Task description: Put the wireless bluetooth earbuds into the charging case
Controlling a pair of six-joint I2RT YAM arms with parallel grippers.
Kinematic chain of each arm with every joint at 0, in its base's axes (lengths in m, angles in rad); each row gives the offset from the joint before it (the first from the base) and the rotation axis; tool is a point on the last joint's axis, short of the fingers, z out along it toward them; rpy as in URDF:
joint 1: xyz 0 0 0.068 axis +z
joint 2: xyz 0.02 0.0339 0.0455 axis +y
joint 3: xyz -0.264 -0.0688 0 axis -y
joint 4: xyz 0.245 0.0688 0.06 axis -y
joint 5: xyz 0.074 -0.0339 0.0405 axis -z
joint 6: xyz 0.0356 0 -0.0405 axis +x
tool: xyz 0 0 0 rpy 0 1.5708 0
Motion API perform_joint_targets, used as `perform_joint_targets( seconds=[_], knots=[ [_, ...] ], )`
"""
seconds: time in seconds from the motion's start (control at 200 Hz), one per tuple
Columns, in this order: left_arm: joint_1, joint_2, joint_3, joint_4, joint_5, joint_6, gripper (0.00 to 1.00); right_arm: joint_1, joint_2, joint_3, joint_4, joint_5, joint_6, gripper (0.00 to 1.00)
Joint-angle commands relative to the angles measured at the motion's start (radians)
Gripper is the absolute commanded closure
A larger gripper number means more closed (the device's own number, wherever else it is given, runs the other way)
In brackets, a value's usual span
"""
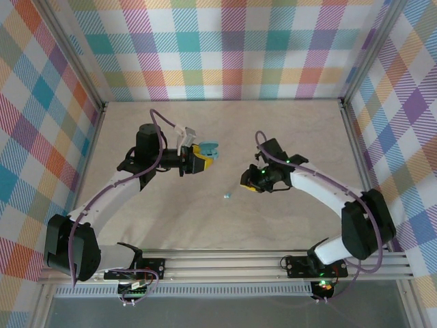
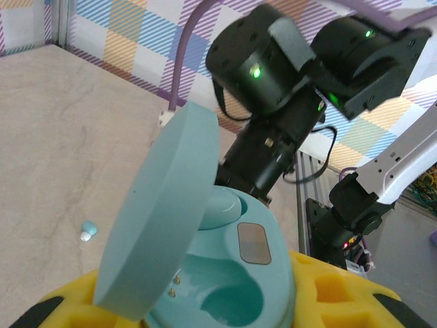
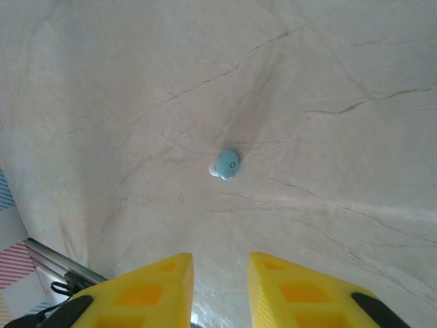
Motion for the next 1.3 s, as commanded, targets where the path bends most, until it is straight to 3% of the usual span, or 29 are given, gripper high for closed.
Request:
perform_joint_targets(
  seconds=[0.0, 0.23, 0.585, 0.9, 1.295],
  knots=[
    [0.011, -0.028, -0.008, 0.018, 0.018, 0.006, 1.00, 0.039, 0.057, -0.023, 0.127, 0.013, 0.105, 0.75],
    [0.014, -0.039, -0.017, 0.019, 0.017, 0.006, 1.00, 0.094, 0.153, -0.042, 0.197, 0.015, 0.155, 0.76],
    [0.013, -0.052, -0.040, 0.049, 0.012, -0.018, 1.00, 0.098, 0.237, -0.060, 0.300, 0.018, 0.209, 0.81],
    [0.016, -0.071, -0.045, 0.024, 0.008, -0.002, 1.00, 0.098, 0.266, -0.033, 0.291, 0.004, 0.192, 0.72],
    [0.021, -0.084, -0.053, 0.014, 0.007, 0.003, 1.00, 0.099, 0.305, -0.008, 0.293, -0.022, 0.184, 0.71]
  ],
)
